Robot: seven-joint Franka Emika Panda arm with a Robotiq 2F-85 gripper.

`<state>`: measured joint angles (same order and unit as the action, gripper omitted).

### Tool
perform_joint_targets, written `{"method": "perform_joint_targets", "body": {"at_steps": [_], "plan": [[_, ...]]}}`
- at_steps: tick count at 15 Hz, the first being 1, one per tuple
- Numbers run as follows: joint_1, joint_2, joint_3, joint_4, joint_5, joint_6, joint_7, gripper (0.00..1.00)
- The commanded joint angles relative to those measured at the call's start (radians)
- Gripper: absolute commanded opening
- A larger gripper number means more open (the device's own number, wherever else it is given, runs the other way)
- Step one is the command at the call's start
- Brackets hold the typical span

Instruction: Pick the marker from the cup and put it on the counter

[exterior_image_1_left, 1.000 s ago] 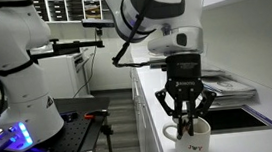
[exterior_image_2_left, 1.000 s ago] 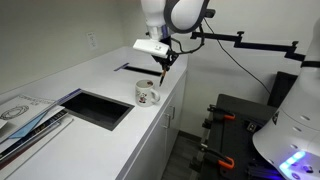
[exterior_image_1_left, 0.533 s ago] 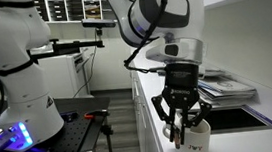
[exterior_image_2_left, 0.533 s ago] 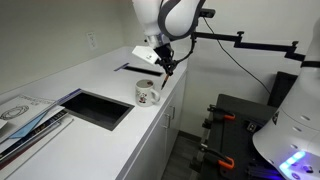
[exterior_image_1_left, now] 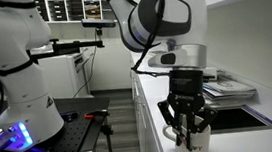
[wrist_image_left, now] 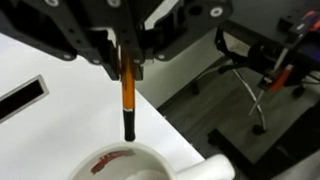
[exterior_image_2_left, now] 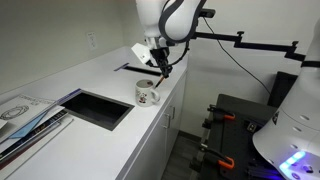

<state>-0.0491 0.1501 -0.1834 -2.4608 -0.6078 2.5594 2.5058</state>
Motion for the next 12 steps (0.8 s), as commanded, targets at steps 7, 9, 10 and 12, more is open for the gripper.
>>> {"method": "perform_joint_targets", "body": {"at_steps": [7,9,10,12], "plan": [[0.058,0.082,-0.105,-0.060,0.057,0.319,0.142,0.05],[0.113,0.093,-0.168,-0.054,0.125,0.312,0.099,0.05],[0.152,0.095,-0.211,-0.053,0.153,0.303,0.095,0.05],[0.232,0.109,-0.304,-0.052,0.183,0.306,0.094,0.05]]}}
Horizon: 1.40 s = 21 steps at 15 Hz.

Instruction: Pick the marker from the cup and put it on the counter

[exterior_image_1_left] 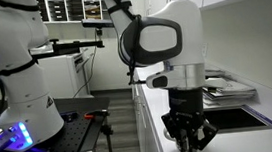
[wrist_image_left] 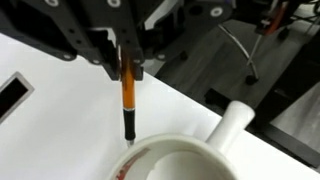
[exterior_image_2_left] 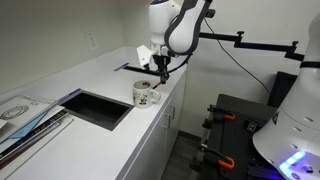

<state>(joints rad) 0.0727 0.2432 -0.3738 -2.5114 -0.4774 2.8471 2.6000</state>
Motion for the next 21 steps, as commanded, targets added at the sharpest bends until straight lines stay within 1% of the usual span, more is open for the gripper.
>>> {"method": "perform_joint_targets", "body": {"at_steps": [1,3,4,7,8,11,12,13,14,15,19,20,21], "plan": [[0.139,0.025,-0.145,-0.004,0.066,0.030,0.000,0.05],[0.198,0.054,-0.203,-0.005,0.092,0.048,0.000,0.05],[0.204,0.071,-0.207,-0.007,0.101,0.073,0.000,0.05],[0.201,0.122,-0.184,-0.011,0.140,0.156,0.000,0.05],[0.184,0.145,-0.164,-0.006,0.153,0.179,0.000,0.05],[0.196,0.204,-0.161,0.003,0.252,0.225,-0.042,0.05],[0.200,0.217,-0.162,0.006,0.284,0.223,-0.061,0.44],[0.210,0.227,-0.170,0.008,0.314,0.223,-0.080,0.45],[0.233,0.234,-0.190,0.010,0.337,0.211,-0.094,0.52],[0.245,0.237,-0.201,0.007,0.357,0.224,-0.113,0.59],[0.368,0.231,-0.328,-0.007,0.384,0.235,-0.145,0.89],[0.390,0.216,-0.352,-0.016,0.382,0.243,-0.164,0.96],[0.403,0.191,-0.364,-0.028,0.382,0.240,-0.197,1.00]]}}
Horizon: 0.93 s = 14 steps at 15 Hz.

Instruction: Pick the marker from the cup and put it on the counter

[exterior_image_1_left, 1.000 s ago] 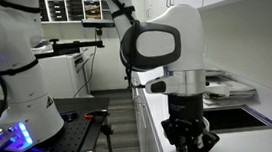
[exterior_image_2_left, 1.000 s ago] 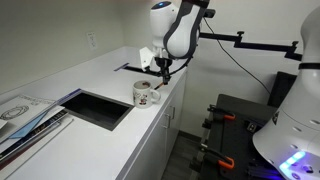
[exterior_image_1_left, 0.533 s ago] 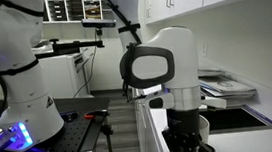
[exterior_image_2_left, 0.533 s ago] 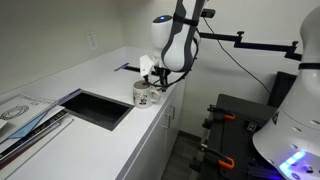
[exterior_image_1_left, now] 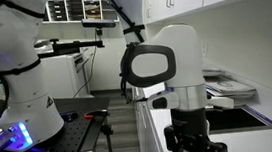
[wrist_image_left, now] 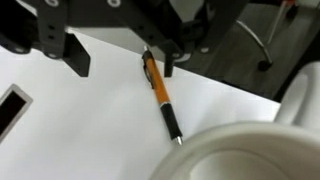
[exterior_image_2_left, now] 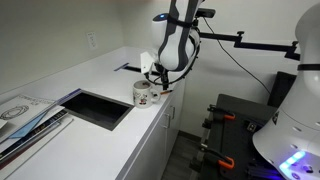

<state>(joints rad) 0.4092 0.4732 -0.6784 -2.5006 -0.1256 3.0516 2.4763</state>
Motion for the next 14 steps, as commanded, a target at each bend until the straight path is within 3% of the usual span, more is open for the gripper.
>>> {"method": "perform_joint_targets", "body": {"at_steps": [1,5,10,12,14], "plan": [[0.069,-0.076,-0.058,-0.046,0.031,-0.002,-0.116,1.00],[0.128,-0.200,-0.108,-0.082,0.000,-0.117,-0.220,1.00],[0.256,-0.347,-0.268,-0.094,-0.227,-0.248,-0.189,1.00],[0.280,-0.416,-0.289,-0.085,-0.316,-0.328,-0.204,1.00],[0.277,-0.505,-0.268,-0.091,-0.334,-0.422,-0.239,1.00]]}}
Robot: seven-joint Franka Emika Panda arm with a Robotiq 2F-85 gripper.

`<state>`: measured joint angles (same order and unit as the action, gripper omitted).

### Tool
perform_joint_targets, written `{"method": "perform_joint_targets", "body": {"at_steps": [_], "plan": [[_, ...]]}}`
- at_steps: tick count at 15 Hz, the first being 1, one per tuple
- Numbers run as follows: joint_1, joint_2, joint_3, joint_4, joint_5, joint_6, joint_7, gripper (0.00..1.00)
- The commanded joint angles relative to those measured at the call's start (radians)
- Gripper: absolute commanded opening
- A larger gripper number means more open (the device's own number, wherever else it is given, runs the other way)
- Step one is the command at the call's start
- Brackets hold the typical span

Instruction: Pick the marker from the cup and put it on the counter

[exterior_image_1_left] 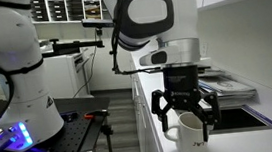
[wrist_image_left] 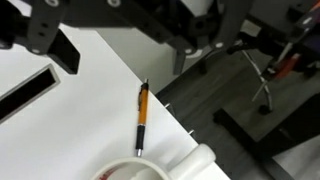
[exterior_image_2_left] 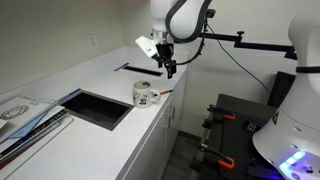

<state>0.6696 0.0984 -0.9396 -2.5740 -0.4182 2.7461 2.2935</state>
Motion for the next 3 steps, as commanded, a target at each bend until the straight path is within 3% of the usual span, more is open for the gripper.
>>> {"method": "perform_joint_targets", "body": {"at_steps": [1,3], "plan": [[0.014,-0.170,0.003,-0.024,-0.028,-0.163,-0.097,1.00],[0.016,-0.223,0.011,-0.024,-0.029,-0.238,-0.155,1.00]]}}
